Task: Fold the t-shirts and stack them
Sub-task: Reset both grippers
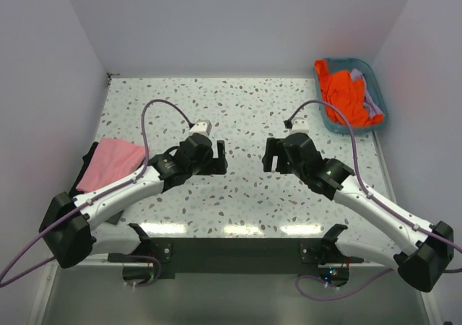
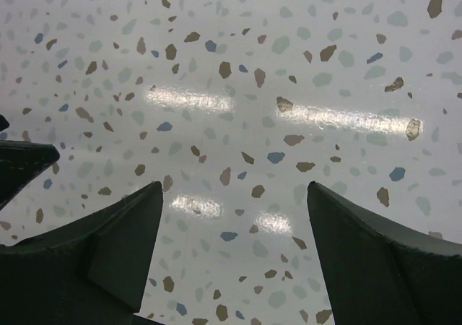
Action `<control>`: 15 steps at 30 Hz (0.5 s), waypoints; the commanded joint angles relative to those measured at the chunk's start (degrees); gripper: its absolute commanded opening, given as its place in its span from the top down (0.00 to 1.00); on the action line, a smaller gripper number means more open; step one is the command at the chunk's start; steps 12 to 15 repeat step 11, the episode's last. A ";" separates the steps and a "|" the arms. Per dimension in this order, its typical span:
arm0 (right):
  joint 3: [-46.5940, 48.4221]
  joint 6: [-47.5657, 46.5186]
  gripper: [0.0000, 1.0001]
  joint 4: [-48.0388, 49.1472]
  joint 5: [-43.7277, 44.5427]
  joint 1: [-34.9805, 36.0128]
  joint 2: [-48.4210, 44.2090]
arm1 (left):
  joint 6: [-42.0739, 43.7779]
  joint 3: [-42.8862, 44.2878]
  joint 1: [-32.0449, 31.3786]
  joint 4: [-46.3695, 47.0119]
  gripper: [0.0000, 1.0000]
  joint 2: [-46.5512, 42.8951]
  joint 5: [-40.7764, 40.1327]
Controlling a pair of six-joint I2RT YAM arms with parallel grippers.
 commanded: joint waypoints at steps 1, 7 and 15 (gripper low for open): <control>-1.32 1.56 0.15 0.35 4.36 0.19 -1.61 | 2.93 -0.01 -0.43 7.45 0.00 -1.13 -3.51; -2.90 0.86 0.16 -0.01 7.62 0.19 -3.62 | 6.37 2.01 -0.51 6.40 0.00 0.89 -5.27; -2.56 0.24 0.15 -0.01 8.76 0.19 -4.16 | 6.02 2.36 -0.43 6.48 0.00 0.90 -6.50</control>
